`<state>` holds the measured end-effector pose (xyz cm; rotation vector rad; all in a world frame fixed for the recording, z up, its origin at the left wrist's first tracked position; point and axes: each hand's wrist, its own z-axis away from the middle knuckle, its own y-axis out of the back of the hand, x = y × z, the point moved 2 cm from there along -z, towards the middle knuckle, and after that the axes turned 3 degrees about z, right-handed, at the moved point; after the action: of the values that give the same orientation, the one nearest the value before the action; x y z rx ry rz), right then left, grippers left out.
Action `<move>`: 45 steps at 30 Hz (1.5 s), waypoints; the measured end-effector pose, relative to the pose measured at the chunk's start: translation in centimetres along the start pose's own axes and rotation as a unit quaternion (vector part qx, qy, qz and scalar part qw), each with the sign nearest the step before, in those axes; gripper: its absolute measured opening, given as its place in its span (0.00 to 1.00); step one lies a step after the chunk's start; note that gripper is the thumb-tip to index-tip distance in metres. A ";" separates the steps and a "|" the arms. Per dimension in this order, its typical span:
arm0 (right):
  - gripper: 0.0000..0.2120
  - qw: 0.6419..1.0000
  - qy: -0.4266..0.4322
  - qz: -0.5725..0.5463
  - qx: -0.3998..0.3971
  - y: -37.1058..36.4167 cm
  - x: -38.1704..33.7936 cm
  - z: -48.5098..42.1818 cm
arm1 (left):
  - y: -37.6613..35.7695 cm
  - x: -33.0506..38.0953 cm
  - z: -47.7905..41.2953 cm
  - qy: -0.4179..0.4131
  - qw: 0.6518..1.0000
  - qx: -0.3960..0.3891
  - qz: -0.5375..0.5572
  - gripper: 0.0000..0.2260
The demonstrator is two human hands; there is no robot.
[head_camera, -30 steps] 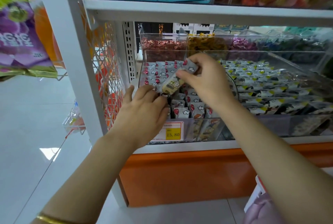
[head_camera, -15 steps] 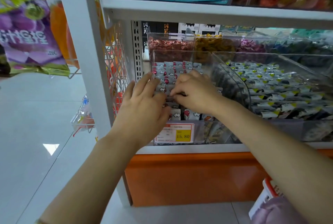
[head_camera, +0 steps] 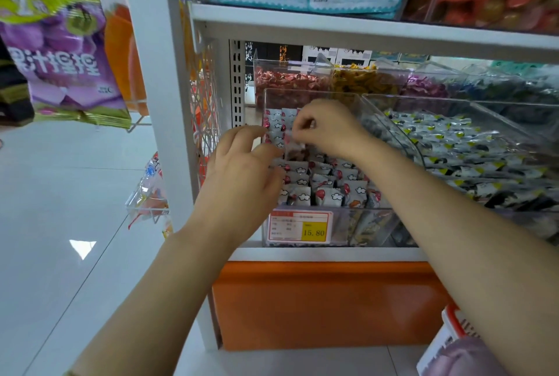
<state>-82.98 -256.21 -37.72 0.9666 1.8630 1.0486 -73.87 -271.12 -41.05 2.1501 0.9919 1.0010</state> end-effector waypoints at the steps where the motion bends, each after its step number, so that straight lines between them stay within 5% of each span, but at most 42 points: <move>1: 0.04 0.997 -0.014 -0.070 0.029 0.7 0.1 0.5 | 0.1 0.1 0.0 0.003 1.000 0.017 0.008 0.13; 4: 0.04 0.964 -0.049 -0.213 0.151 2.6 0.2 3.2 | 0.5 0.4 0.2 0.020 0.998 0.060 0.026 0.12; 8: 0.04 0.874 -0.120 -0.399 0.252 3.1 0.6 7.7 | 0.5 1.3 0.5 0.058 0.991 0.059 0.108 0.15; 14: 0.07 0.728 -0.177 -0.627 0.216 1.8 0.5 12.1 | -0.9 2.5 1.2 0.107 0.965 0.000 0.238 0.12; 17: 0.03 0.686 -0.180 -0.685 0.169 1.2 0.4 12.7 | -0.7 2.5 1.3 0.183 0.907 -0.007 0.379 0.11; 20: 0.12 0.663 -0.153 -0.724 0.115 0.8 0.3 13.0 | -0.6 2.0 1.3 0.243 0.857 0.004 0.455 0.13; 24: 0.18 0.659 -0.139 -0.733 0.090 0.4 0.0 13.0 | -0.6 1.3 1.4 0.281 0.833 0.042 0.474 0.14; 28: 0.13 0.648 -0.140 -0.741 0.102 0.3 0.0 13.0 | -0.5 0.9 1.5 0.289 0.806 0.042 0.515 0.17; 32: 0.09 0.612 -0.172 -0.762 0.124 0.2 0.2 12.9 | -0.4 0.8 1.4 0.288 0.729 -0.020 0.621 0.23; 36: 0.04 0.565 -0.211 -0.784 0.147 0.3 0.7 12.8 | -0.2 1.2 1.1 0.279 0.678 -0.059 0.678 0.18; 39: 0.05 0.582 -0.228 -0.762 0.171 0.3 1.2 12.9 | 0.1 1.5 1.1 0.254 0.703 -0.080 0.659 0.13; 45: 0.06 0.731 -0.190 -0.630 0.180 0.6 1.5 13.2 | 0.3 1.8 1.5 0.151 0.875 -0.059 0.456 0.06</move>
<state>-71.81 -250.55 -42.32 -0.0826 1.7869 -0.3381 -71.78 -270.14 -40.97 2.4044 -0.0649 1.8023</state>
